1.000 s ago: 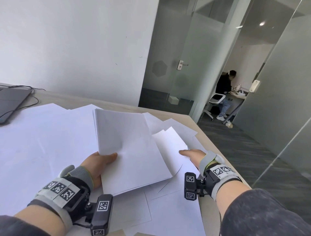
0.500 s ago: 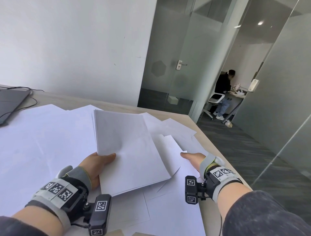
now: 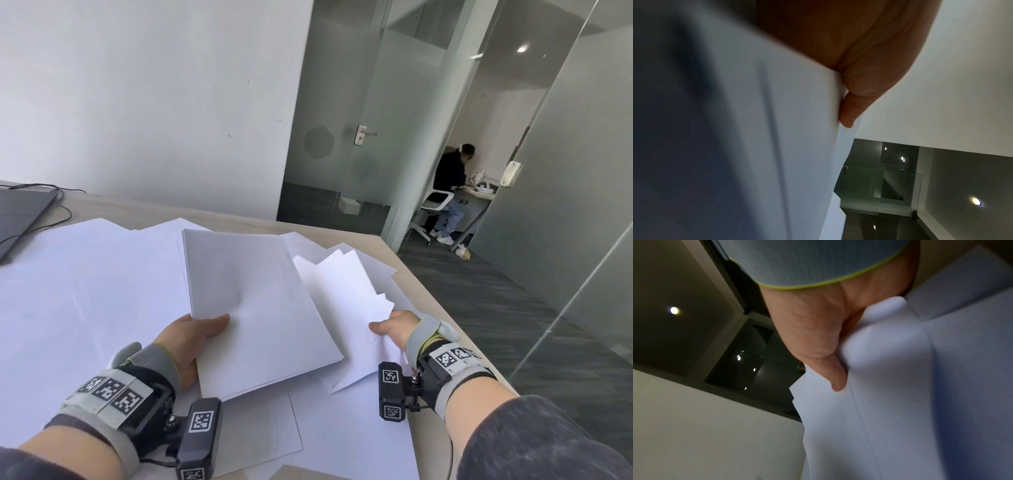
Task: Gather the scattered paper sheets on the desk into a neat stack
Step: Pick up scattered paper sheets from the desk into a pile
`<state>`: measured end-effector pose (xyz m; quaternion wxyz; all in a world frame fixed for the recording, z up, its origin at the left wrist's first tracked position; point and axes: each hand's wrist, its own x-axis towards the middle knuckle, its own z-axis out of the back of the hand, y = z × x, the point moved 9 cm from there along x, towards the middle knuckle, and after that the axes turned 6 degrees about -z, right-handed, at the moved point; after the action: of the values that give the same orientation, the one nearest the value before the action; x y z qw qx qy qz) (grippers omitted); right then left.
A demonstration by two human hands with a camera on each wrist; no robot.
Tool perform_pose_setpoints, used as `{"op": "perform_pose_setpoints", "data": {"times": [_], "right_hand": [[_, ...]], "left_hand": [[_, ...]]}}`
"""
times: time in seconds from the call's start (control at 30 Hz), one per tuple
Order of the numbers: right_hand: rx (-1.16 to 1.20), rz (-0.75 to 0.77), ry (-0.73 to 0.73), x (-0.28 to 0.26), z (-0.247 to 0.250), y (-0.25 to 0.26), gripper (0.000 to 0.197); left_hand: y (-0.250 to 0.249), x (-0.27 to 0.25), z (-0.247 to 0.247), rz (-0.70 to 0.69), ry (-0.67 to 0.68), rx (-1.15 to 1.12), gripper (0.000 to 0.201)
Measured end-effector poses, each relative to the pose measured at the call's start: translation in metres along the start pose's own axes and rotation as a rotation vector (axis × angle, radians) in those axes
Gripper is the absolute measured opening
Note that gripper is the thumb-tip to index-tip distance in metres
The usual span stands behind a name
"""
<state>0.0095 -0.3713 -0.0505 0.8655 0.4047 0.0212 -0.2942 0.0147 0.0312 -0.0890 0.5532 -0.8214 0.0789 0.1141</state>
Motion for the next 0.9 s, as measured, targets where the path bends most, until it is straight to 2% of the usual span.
{"op": "perform_pose_setpoints", "data": {"times": [0.27, 0.37, 0.5, 0.63, 0.8, 0.9], "right_hand": [[0.496, 0.043, -0.292, 0.005, 0.079, -0.032, 0.035], [0.606, 0.059, -0.343, 0.001, 0.108, -0.039, 0.019], [0.783, 0.111, -0.390, -0.010, 0.143, -0.046, 0.022], [0.969, 0.165, -0.358, -0.021, 0.154, -0.050, 0.023], [1.084, 0.143, -0.260, -0.019, 0.138, -0.054, 0.040], [1.107, 0.168, -0.225, -0.020, 0.132, -0.047, 0.029]], "left_hand": [[-0.004, -0.002, 0.003, -0.013, -0.046, 0.061, 0.038], [-0.005, -0.003, 0.004, -0.013, -0.057, 0.085, 0.036], [-0.005, -0.004, 0.004, 0.011, -0.053, 0.136, 0.037], [-0.005, -0.007, 0.000, 0.023, -0.033, 0.161, 0.033], [-0.001, -0.009, -0.007, 0.040, 0.003, 0.167, 0.033], [0.000, -0.012, -0.013, 0.041, 0.032, 0.175, 0.026]]}}
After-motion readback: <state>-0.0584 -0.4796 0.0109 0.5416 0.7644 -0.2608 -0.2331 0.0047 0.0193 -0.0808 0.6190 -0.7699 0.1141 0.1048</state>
